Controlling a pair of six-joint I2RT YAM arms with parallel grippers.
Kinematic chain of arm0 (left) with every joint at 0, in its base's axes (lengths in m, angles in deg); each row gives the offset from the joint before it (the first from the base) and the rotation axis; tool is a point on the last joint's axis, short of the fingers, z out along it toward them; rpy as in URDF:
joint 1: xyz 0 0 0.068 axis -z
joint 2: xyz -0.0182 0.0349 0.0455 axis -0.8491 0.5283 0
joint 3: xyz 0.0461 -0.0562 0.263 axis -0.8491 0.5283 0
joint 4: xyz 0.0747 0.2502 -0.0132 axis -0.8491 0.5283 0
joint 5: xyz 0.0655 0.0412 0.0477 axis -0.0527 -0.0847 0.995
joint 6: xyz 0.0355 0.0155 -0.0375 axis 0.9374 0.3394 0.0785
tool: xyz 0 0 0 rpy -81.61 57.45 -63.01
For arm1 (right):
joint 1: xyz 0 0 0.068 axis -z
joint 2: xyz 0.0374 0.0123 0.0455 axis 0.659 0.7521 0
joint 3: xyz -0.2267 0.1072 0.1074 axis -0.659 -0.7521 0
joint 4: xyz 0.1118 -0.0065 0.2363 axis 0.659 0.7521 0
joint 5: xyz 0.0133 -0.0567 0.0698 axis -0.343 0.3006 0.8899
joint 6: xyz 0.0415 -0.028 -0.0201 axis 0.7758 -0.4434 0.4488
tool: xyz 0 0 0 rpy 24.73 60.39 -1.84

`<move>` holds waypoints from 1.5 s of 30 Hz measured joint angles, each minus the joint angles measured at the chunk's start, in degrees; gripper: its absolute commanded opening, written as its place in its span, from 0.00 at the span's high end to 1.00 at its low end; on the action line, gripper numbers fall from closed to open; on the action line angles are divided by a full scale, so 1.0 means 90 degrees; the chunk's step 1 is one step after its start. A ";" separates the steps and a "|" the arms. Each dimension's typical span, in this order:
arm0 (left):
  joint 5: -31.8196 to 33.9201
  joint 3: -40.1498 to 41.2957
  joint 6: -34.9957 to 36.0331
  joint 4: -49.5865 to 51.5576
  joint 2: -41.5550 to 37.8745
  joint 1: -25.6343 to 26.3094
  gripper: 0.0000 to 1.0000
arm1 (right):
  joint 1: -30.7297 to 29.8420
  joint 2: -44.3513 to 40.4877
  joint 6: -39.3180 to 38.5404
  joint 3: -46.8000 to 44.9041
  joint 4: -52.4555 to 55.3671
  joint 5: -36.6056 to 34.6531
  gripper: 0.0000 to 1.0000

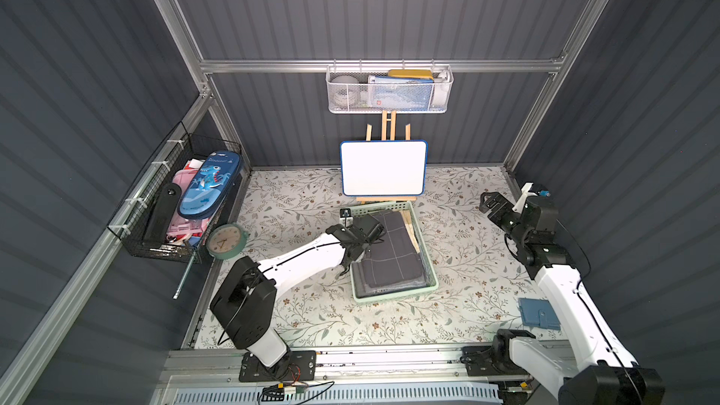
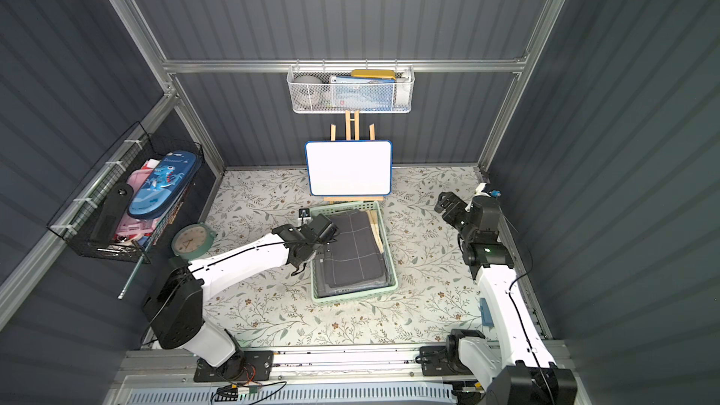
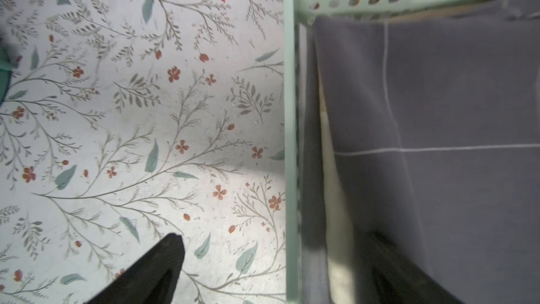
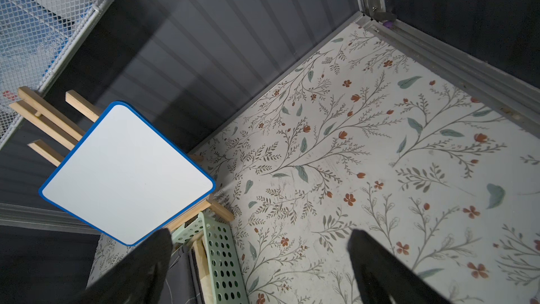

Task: Put the folded pillowcase in the basket
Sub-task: Reset both arms

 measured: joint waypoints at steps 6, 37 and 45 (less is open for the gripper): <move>0.1511 0.0017 -0.0274 -0.0279 -0.1273 0.0012 0.01 | -0.0187 0.0262 -0.0325 -0.0255 -0.0367 -0.0362 0.01; -0.1685 0.4291 0.5166 -1.3301 -0.0102 -0.4670 0.01 | -0.0811 0.3407 -0.3087 -0.2939 -0.6363 -0.2438 0.01; -0.1996 0.5015 0.5042 -1.4389 0.0920 -0.4670 0.00 | -0.0862 0.3410 -0.3245 -0.2970 -0.6982 -0.2426 0.01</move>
